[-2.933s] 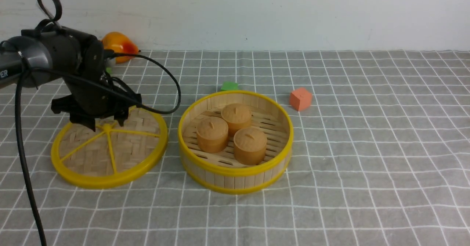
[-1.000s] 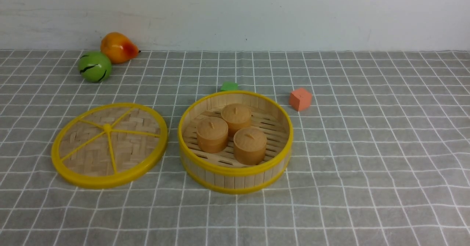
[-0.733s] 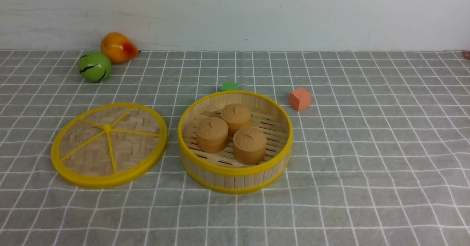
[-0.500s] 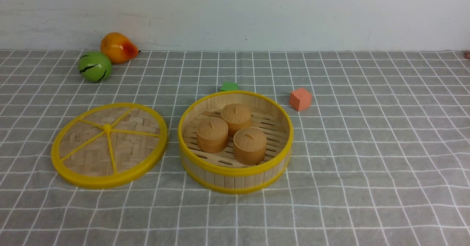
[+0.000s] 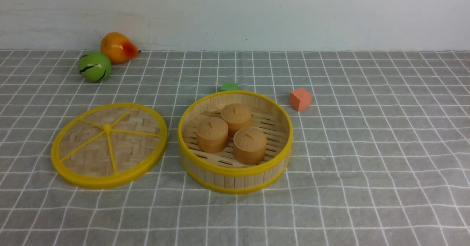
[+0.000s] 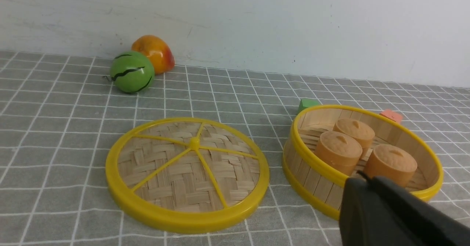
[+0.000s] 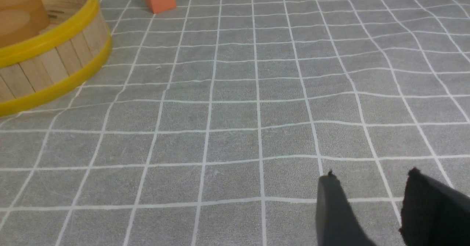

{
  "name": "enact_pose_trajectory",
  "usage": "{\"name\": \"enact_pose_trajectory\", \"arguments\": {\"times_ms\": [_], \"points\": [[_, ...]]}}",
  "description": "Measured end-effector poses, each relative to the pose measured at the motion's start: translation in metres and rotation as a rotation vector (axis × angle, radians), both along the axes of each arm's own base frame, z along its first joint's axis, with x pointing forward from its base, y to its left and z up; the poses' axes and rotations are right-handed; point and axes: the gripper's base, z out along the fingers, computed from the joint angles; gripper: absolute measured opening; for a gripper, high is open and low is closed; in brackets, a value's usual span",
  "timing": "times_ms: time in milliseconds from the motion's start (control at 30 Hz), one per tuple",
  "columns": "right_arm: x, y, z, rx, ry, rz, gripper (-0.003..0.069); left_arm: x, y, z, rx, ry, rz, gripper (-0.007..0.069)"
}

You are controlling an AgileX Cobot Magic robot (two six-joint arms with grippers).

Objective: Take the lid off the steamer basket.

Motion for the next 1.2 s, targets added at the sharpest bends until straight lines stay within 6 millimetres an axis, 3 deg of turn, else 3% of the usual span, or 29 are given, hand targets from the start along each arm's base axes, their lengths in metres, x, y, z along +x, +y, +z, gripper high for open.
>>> {"name": "enact_pose_trajectory", "arguments": {"times_ms": [233, 400, 567, 800, 1200], "points": [[0.0, 0.0, 0.0, 0.0, 0.0, 0.0, 0.0241, -0.005, 0.003, -0.024, -0.041, -0.001, 0.036, -0.0013], [0.0, 0.0, 0.0, 0.0, 0.0, 0.0, 0.0241, -0.003, 0.008, -0.062, -0.076, 0.079, 0.166, -0.0013], [0.0, 0.0, 0.0, 0.0, 0.0, 0.0, 0.0241, 0.001, 0.008, -0.089, -0.101, 0.151, 0.184, -0.0013], [0.0, 0.0, 0.0, 0.0, 0.0, 0.0, 0.0241, -0.001, 0.008, -0.099, -0.089, 0.249, 0.189, -0.0013], [0.0, 0.0, 0.0, 0.0, 0.0, 0.0, 0.0241, -0.002, 0.007, -0.1, 0.015, 0.242, 0.164, -0.0013]]}}
